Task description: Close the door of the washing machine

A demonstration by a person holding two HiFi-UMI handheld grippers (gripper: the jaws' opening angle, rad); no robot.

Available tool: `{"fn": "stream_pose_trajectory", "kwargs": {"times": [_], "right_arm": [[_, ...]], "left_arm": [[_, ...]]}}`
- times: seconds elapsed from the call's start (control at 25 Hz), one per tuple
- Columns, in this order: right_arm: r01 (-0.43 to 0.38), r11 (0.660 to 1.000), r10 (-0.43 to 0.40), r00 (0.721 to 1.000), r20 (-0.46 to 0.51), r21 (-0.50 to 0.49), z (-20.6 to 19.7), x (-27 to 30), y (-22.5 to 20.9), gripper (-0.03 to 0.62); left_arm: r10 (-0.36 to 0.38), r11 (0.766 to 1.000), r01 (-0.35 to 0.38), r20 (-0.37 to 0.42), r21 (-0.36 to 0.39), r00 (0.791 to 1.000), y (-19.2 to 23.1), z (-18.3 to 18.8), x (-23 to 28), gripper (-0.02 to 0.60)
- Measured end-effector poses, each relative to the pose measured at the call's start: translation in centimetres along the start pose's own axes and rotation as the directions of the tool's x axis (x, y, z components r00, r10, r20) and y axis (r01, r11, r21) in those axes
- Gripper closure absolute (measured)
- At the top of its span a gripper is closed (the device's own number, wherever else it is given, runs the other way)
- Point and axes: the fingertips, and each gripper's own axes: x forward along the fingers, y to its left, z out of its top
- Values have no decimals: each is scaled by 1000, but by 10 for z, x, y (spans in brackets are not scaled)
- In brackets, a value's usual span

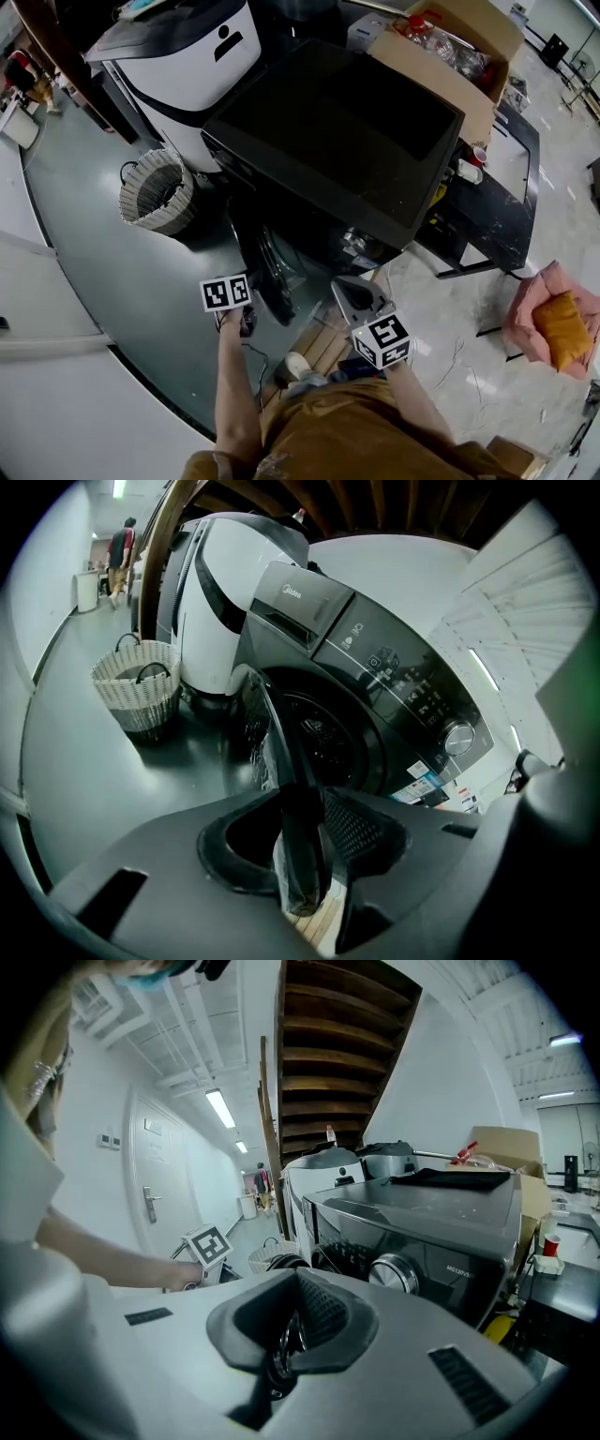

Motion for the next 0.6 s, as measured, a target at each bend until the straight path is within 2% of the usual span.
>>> {"fn": "stream_pose_trajectory", "kwargs": {"times": [0.16,0.32,0.6], "right_arm": [[14,1000,-14,1000,-1,9,-4,-6,-7,581],[28,999,-28,1000,1,16,-7,-10,-14,580],[47,998,-47,999,-1,29,-10,-16,-23,580]], "left_arm": [[-9,1000,9,10,-12,1000,-7,1,4,422],[3,1000,-3,0,15,1000,-15,2,10,419],[-21,1000,21,9,18,1000,-34,7,21,416]]}}
